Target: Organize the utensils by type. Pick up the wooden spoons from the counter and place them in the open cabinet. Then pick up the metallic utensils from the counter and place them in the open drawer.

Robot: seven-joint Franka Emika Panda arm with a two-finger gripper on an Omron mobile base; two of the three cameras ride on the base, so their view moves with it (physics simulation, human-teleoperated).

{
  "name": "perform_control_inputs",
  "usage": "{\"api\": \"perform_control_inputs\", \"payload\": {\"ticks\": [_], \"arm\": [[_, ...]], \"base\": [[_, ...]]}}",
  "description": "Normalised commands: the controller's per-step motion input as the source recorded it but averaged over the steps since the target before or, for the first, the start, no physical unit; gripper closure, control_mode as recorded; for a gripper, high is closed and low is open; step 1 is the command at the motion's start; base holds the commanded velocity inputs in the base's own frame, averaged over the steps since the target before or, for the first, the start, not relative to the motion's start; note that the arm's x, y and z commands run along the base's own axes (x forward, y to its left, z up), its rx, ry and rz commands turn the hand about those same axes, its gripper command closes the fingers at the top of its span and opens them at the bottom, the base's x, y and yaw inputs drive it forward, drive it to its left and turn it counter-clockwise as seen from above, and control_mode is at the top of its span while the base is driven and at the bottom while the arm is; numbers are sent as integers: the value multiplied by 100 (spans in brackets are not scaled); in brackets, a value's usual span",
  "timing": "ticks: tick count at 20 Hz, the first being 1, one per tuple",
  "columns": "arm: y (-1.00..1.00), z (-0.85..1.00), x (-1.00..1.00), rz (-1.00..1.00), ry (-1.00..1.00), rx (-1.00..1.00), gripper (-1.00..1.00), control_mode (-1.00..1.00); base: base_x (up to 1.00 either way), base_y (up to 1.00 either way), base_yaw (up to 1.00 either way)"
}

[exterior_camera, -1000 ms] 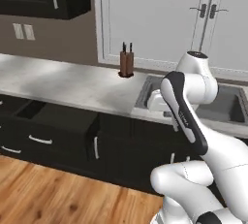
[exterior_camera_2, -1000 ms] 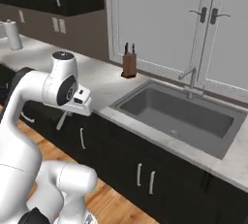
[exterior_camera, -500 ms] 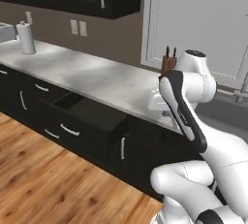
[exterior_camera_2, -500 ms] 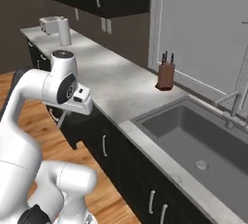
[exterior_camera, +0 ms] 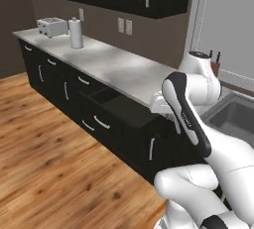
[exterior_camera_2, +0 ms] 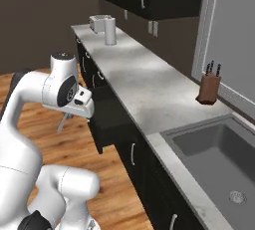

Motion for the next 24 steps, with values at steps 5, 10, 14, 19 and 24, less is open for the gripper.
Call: {"api": "perform_control_inputs", "payload": {"ticks": [5,10,14,19,24], "arm": [[0,0,0,0,0,0,100,100],[0,0,0,0,0,0,100,100],[0,0,0,0,0,0,100,100],[0,0,0,0,0,0,100,100],[0,0,0,0,0,0,100,100]], "base": [[39,-12,37],[49,-18,35],[46,-23,35],[48,-28,35],[50,-27,33]]}}
